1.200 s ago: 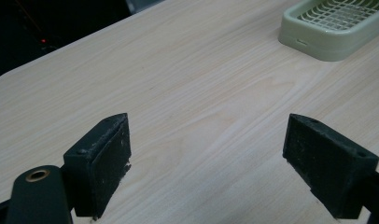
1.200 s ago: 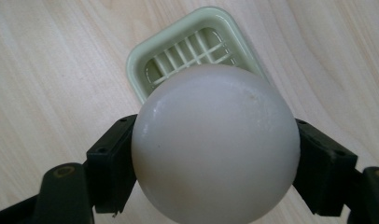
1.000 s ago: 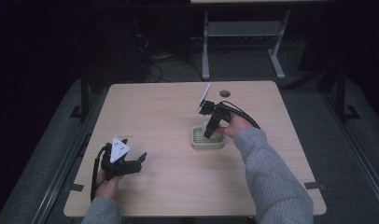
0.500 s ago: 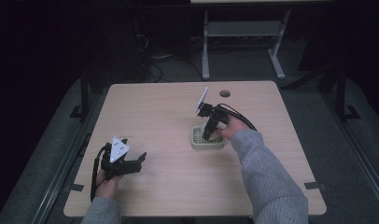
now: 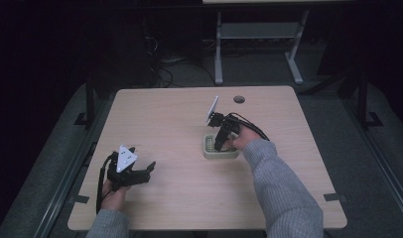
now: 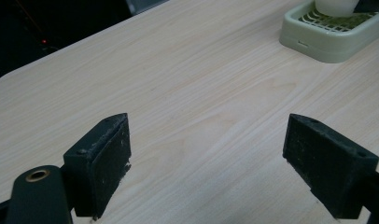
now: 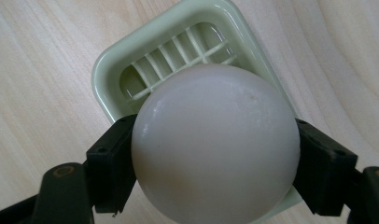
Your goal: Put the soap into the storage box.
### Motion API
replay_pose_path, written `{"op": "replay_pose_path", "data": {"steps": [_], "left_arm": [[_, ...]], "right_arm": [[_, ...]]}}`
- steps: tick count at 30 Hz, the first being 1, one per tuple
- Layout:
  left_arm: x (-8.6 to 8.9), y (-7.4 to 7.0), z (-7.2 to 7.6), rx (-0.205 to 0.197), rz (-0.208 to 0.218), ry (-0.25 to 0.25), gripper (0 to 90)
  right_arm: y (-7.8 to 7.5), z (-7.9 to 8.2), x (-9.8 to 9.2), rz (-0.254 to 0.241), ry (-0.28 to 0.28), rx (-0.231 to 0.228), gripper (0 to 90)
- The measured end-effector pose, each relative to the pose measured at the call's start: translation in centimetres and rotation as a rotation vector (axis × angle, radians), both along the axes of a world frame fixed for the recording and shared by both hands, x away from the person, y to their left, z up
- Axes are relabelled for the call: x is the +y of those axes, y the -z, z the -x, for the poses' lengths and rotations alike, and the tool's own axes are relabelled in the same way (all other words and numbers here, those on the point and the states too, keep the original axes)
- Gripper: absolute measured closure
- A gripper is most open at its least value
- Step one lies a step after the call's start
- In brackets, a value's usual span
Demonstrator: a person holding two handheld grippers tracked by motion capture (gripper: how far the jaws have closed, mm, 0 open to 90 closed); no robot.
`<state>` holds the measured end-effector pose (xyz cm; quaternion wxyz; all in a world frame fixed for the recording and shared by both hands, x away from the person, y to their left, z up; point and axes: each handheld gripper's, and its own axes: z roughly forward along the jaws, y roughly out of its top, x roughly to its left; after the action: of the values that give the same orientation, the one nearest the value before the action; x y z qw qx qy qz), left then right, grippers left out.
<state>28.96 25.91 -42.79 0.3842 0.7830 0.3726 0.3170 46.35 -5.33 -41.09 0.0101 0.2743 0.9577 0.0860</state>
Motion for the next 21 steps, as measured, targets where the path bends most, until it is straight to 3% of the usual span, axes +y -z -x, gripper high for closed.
{"op": "replay_pose_path", "data": {"steps": [21], "left_arm": [[0.02, -0.01, -0.03, 0.003, -0.001, -0.001, 14.9]], "right_arm": [[0.20, 0.03, 0.46, 0.014, 0.010, 0.009, 23.4]]}}
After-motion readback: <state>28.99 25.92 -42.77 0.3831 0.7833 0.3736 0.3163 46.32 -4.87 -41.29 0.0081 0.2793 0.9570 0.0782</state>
